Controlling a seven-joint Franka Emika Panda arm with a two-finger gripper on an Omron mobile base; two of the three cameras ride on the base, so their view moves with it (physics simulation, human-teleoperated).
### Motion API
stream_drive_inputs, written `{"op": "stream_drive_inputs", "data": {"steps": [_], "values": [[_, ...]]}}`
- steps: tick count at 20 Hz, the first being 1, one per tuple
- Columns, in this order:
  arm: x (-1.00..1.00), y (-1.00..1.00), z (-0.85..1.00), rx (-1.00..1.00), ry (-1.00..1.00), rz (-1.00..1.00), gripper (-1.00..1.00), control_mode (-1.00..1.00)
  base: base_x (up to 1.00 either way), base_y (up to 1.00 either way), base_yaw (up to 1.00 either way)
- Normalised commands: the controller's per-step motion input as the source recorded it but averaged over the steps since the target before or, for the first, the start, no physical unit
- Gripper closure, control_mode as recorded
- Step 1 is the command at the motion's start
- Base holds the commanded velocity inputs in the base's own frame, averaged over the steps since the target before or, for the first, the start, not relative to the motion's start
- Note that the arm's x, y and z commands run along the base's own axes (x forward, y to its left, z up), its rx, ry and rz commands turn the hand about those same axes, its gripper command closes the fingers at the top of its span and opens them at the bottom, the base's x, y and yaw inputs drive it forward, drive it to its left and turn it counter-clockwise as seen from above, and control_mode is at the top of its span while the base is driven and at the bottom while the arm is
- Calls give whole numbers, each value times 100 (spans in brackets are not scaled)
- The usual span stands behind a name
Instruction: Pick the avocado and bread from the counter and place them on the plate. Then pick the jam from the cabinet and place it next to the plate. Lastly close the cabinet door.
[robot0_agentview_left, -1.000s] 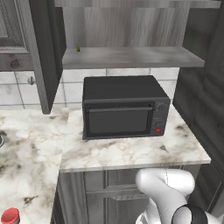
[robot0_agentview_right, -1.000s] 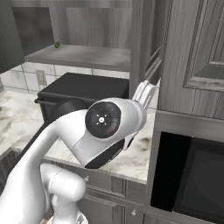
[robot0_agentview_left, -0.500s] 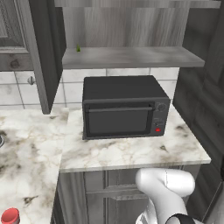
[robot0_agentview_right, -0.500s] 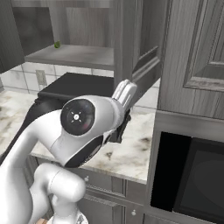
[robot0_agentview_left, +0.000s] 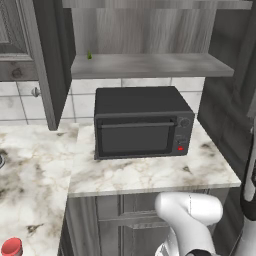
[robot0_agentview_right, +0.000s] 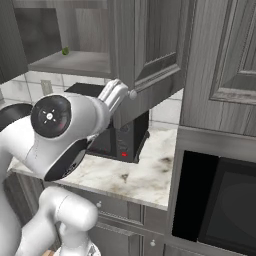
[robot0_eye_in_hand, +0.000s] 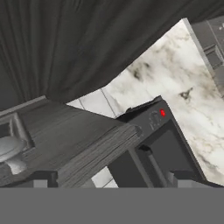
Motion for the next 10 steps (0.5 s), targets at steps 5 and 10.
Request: {"op": "stream_drive_inputs", "data": {"steps": [5, 10], "values": [[0, 50, 14, 14, -1, 11, -100, -100, 0, 0, 0], [50, 17, -14, 11, -1, 15, -100, -100, 0, 0, 0]]}}
